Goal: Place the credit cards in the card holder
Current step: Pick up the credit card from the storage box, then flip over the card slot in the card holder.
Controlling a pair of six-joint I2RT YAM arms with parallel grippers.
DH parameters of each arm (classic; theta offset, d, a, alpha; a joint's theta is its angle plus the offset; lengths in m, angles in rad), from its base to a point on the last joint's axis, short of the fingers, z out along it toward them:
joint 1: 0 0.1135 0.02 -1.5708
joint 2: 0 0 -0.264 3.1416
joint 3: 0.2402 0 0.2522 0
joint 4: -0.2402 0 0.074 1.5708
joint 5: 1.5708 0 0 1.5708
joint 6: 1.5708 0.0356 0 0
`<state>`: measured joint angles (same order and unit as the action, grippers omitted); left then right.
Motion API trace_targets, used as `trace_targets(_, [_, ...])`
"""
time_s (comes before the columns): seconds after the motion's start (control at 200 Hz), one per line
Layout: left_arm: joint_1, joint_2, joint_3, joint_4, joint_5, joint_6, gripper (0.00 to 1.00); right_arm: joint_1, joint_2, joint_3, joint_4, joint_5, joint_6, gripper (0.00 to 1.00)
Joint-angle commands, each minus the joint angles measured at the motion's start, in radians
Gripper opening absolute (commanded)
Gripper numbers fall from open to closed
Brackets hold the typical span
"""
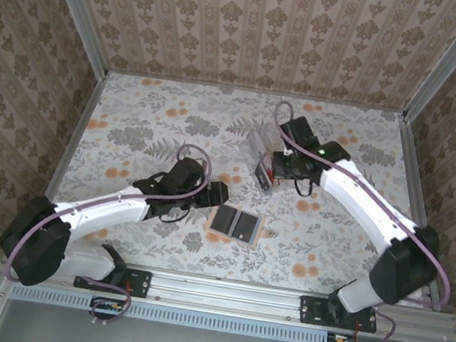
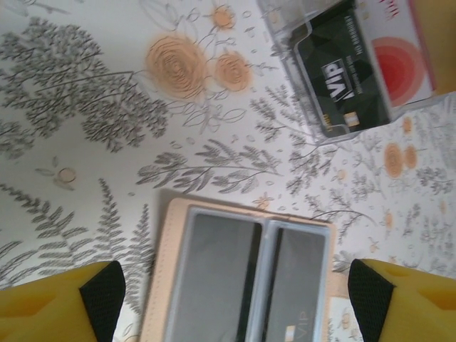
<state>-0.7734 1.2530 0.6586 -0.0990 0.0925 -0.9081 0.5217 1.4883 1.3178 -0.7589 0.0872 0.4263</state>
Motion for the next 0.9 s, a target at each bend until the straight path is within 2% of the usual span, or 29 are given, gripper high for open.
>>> trace_targets(0.0, [0.017, 0.018, 0.050, 0.067, 0.077, -0.011, 0.84, -0.038, -0.126, -0.125, 0.180, -0.225, 0.155, 0.03])
trace_targets(0.085, [0.036, 0.032, 0.050, 0.131, 0.136, -0.041, 0.84, -0.054, -0.206, -0.234, 0.303, -0.315, 0.241, 0.02])
trace_targets(0.24, [0.056, 0.057, 0.062, 0.229, 0.206, -0.102, 0.83, -0.054, -0.293, -0.370, 0.461, -0.405, 0.366, 0.03])
trace_targets(0.565, [0.056, 0.099, 0.096, 0.340, 0.267, -0.166, 0.83, -0.046, -0.318, -0.496, 0.614, -0.492, 0.484, 0.03])
trace_targets(0.895, [0.050, 0.123, 0.097, 0.377, 0.288, -0.184, 0.63, -0.034, -0.309, -0.545, 0.696, -0.508, 0.543, 0.04])
